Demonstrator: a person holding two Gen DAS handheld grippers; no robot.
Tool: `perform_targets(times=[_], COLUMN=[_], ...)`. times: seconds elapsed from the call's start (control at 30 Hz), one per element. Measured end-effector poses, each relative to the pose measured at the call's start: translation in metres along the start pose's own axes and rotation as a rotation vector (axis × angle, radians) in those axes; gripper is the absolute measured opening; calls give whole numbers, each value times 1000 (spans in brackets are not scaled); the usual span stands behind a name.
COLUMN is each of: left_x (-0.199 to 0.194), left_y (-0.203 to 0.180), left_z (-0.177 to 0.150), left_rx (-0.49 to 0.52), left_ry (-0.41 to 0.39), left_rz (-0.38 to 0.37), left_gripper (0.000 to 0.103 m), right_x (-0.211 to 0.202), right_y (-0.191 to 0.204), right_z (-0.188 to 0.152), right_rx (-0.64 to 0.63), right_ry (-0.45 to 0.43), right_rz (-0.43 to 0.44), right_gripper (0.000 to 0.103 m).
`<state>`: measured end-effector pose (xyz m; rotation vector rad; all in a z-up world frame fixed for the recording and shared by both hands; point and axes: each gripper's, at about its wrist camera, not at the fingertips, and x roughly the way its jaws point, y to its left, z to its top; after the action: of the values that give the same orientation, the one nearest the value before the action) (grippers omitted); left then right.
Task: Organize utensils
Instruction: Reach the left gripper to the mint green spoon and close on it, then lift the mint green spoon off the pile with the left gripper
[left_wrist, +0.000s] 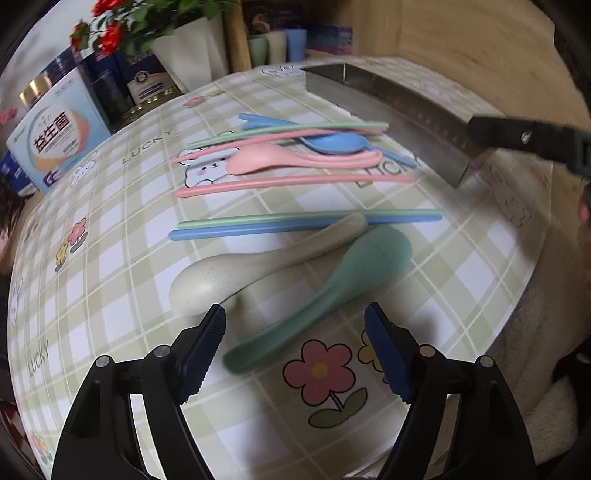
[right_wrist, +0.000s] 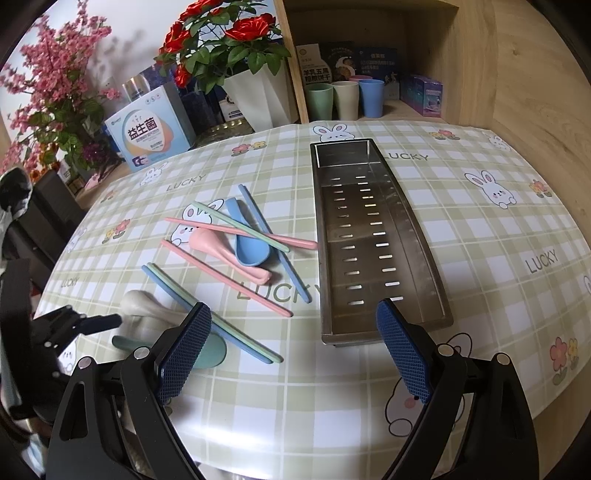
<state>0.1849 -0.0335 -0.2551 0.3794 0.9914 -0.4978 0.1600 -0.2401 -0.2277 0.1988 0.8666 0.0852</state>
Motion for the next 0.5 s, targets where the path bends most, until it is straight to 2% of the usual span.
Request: perform_targets(times=[0.13,0.2,0.23,0.27,0.3,0.37,0.43,0.5], left_x=[11,13,13,12,12,11,10,9], left_y=[3,8,11,14,16,22,32,40], left_z=[4,5,5,6,6,6,5,2], left_rx=[-17,-61,-84,-107,-117,-139,-176,-210], left_ry=[15,20,18,13,12,20,36,48], left_rz=[7,-34,-45,-49,-43,-39,-61,-77], left_gripper=[73,67,62,51,45,23,15,12], right_x=[0,0,0,0,0,1,1,1], right_y=[-1,-2,-2,-2,-1,-1,-1,-1], right_z=[1,1,0,0,0,0,0,0], right_rx=[4,4,3,2,-1,-4,-7,-8], right_ry=[0,1,1,1,2,3,3,2], right_rz=[-3,-5,-4,-3,-3,-1,2,6], right_gripper=[88,88,88,88,88,88,88,88])
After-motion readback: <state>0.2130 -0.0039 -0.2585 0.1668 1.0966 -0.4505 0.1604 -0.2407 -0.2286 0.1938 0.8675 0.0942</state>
